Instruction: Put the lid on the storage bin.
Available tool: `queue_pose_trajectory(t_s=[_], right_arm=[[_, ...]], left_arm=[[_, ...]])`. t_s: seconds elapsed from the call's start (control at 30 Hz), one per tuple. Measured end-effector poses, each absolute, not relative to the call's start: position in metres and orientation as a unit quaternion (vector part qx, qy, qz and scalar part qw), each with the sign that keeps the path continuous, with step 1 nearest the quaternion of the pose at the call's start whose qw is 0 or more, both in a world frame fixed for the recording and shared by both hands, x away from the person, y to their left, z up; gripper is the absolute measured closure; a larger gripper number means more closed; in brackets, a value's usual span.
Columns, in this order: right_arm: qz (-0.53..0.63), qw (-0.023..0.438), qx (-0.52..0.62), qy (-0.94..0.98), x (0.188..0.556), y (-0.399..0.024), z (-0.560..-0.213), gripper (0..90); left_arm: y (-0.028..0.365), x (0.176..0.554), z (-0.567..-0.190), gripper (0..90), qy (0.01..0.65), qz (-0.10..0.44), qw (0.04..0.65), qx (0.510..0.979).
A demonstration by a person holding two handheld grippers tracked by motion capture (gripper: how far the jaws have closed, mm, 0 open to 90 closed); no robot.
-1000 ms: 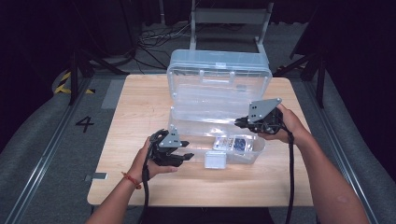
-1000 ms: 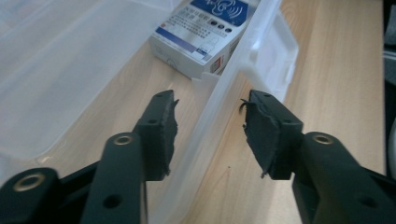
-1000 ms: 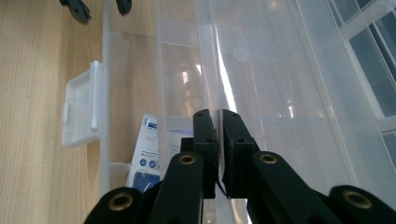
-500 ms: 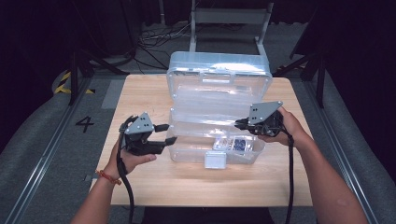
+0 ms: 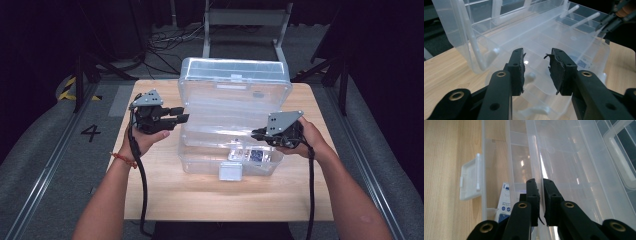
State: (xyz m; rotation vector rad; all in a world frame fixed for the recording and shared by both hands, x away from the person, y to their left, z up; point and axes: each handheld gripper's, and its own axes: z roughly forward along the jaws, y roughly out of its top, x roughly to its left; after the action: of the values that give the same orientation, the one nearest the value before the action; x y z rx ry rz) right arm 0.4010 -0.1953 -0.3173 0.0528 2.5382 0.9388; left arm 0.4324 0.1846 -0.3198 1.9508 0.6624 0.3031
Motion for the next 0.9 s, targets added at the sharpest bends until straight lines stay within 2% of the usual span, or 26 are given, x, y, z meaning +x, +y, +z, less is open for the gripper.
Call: queue_pose_trajectory(t_s=[0.2,0.27,0.47,0.9], right_arm=[[0.342,0.216,0.018,0.914,0.400,-0.196,-0.319,84.3],[0.343,0.217,0.018,0.914,0.399,-0.197,-0.320,84.2],[0.345,0.218,0.018,0.913,0.397,-0.197,-0.322,83.9],[0.359,0.224,0.034,0.905,0.392,-0.200,-0.327,81.4]], left_arm=[[0.182,0.453,-0.326,67.8,0.284,0.125,0.508,0.804],[0.181,0.457,-0.326,73.1,0.286,0.137,0.507,0.801],[0.187,0.465,-0.321,77.4,0.304,0.159,0.510,0.789],[0.185,0.459,-0.312,85.7,0.285,0.179,0.512,0.790]])
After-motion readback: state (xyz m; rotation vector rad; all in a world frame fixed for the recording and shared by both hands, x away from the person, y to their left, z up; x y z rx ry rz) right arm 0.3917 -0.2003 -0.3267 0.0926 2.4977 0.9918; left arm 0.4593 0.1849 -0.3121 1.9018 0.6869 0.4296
